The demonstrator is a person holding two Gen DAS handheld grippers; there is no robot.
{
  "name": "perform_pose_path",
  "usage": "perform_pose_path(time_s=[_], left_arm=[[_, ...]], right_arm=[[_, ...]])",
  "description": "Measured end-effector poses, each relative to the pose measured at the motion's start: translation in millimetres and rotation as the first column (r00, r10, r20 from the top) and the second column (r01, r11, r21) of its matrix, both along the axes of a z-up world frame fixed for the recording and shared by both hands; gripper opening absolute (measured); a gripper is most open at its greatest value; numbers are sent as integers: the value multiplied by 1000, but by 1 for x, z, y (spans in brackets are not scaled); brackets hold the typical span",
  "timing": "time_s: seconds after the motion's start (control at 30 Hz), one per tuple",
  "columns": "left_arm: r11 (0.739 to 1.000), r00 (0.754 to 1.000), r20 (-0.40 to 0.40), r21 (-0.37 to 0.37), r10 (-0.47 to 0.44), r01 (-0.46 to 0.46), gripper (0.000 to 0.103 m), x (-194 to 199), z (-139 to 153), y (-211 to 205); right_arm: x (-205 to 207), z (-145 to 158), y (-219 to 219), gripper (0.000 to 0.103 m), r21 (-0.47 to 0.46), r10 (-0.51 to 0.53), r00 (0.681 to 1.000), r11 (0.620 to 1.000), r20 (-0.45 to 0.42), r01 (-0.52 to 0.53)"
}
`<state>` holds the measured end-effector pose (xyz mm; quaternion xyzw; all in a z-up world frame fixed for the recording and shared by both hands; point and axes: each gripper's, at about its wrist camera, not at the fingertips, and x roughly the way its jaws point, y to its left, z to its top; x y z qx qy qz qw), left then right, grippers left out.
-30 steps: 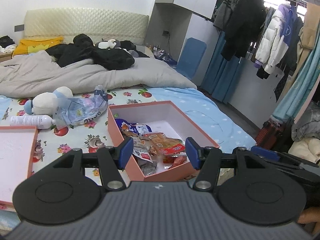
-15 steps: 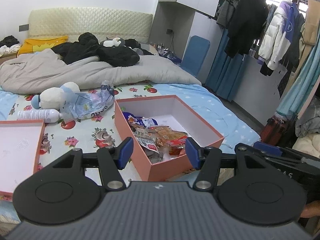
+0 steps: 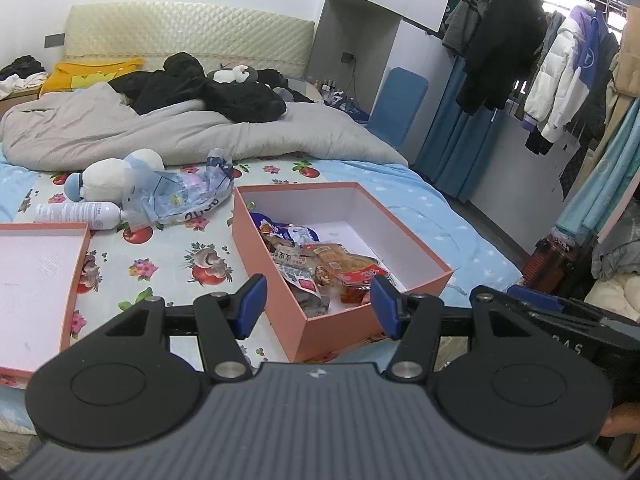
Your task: Organize snacks
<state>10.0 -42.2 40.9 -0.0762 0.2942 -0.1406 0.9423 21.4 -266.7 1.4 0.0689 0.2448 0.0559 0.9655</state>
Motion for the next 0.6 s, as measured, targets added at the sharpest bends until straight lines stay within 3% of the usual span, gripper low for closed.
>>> perform_pose_path(time_s=[0.6], left_arm=[[1000,1000,-6,-14,6,-6,63,3,-1,1]], right_arm=[[2,-3,1,65,-5,-9,1000,1000,-2,9]])
